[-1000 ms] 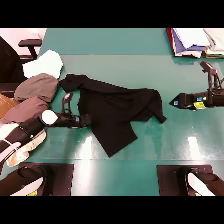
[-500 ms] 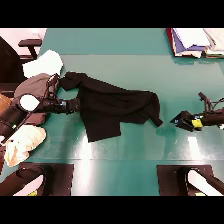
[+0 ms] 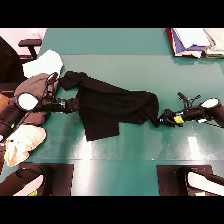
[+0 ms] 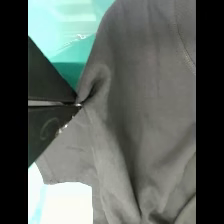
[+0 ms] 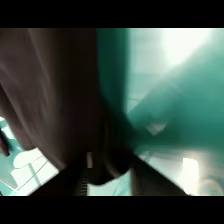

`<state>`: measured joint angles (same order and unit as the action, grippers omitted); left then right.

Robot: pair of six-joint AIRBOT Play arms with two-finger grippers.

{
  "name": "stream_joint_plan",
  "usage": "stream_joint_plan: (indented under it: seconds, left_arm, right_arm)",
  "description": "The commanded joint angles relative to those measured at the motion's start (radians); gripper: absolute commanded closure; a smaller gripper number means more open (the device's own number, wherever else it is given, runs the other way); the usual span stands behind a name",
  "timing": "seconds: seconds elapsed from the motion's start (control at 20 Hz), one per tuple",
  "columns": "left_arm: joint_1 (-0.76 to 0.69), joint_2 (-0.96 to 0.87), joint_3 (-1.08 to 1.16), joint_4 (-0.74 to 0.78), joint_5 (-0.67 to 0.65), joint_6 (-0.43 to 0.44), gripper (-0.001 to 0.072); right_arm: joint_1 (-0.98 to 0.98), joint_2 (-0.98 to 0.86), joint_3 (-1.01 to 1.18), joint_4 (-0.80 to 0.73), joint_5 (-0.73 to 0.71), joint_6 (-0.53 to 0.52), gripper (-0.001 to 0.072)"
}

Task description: Fold the shirts.

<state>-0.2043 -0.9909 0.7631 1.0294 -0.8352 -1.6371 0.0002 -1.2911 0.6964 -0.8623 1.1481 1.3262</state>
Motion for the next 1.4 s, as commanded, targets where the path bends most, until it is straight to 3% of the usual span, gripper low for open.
stream_joint_plan:
  seconds: [0.0,0.1,0.15,0.35,0.6,0.95,1.15,1.35]
  left_arm:
    - [0.001,0.001,0.001,0.003,-0.019,0.022,0.0684]
    - [0.001,0.001,0.002,0.003,-0.030,0.022,0.0684]
    - [0.001,0.002,0.004,0.004,-0.036,0.022,0.0684]
    - [0.004,0.081,0.152,0.078,-0.095,0.021,0.0685]
    - [0.004,0.229,0.660,0.253,-0.177,0.021,0.0685]
    - [0.004,0.254,1.258,0.280,-0.176,0.012,0.0686]
    - [0.004,0.254,1.347,0.323,-0.188,-0.024,0.0686]
    - [0.004,0.227,1.218,0.487,-0.378,-0.095,0.0686]
  right_arm:
    - [0.028,-0.023,0.007,-0.005,-0.011,0.008,0.0536]
    - [0.029,-0.016,0.005,-0.005,0.003,0.008,0.0687]
    - [0.028,-0.003,0.009,-0.006,0.008,0.008,0.0695]
    - [-0.016,0.172,0.138,-0.082,0.065,0.008,0.0695]
    - [-0.161,0.448,0.556,-0.091,0.108,0.008,0.0695]
    - [-0.367,0.593,1.092,-0.138,0.112,0.010,0.0695]
    - [-0.447,0.545,1.272,-0.161,0.184,0.043,0.0696]
    - [-0.448,0.412,1.406,-0.159,0.340,0.091,0.0698]
